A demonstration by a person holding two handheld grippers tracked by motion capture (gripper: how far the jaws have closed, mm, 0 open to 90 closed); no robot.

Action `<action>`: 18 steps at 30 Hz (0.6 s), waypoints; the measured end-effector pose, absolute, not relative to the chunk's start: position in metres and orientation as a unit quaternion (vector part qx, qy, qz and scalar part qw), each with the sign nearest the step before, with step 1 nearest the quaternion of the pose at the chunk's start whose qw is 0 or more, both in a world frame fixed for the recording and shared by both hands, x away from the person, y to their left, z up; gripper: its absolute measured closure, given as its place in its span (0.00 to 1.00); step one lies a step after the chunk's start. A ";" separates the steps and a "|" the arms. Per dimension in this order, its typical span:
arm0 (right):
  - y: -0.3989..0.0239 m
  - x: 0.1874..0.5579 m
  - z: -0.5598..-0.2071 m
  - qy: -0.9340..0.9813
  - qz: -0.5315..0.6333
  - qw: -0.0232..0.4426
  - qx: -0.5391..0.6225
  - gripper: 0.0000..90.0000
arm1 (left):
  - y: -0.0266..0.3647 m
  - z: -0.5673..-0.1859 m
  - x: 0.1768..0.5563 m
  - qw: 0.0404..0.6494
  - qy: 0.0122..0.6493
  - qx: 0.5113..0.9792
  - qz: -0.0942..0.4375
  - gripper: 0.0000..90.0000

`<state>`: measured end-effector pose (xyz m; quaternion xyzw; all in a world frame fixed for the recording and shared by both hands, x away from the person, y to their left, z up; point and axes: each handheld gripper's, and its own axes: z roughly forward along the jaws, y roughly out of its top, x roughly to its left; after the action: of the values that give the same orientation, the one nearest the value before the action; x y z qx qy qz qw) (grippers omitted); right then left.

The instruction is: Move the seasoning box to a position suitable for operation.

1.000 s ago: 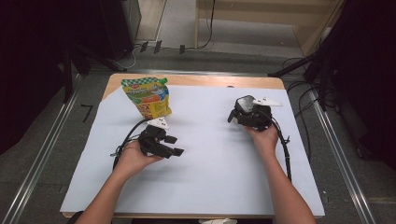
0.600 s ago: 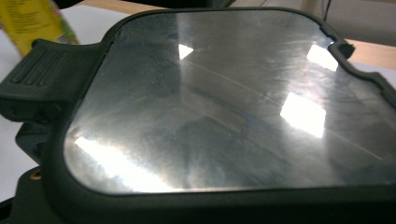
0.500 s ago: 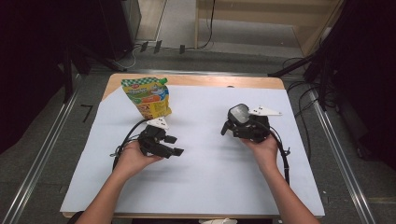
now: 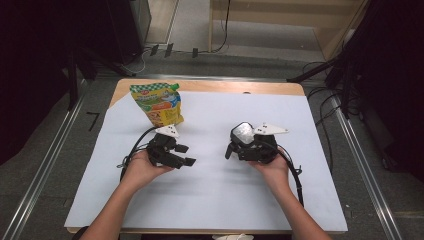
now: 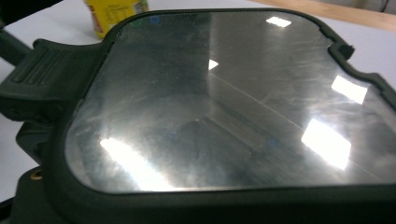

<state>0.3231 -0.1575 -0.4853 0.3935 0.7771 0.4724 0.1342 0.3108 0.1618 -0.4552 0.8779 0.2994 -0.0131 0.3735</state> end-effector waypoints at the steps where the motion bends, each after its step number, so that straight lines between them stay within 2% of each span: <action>1: -0.155 0.322 -0.486 0.778 0.474 0.131 0.391 0.17 | 0.162 -0.455 0.311 0.373 0.299 0.878 -0.013 0.43; 18: -0.110 0.306 -0.501 0.810 0.465 0.100 0.343 0.17 | 0.161 -0.456 0.311 0.372 0.297 0.879 -0.013 0.43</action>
<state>0.3055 -0.1103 -0.5013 0.3425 0.8101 0.4653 0.1000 0.3107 0.1606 -0.4555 0.8793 0.2968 -0.0130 0.3724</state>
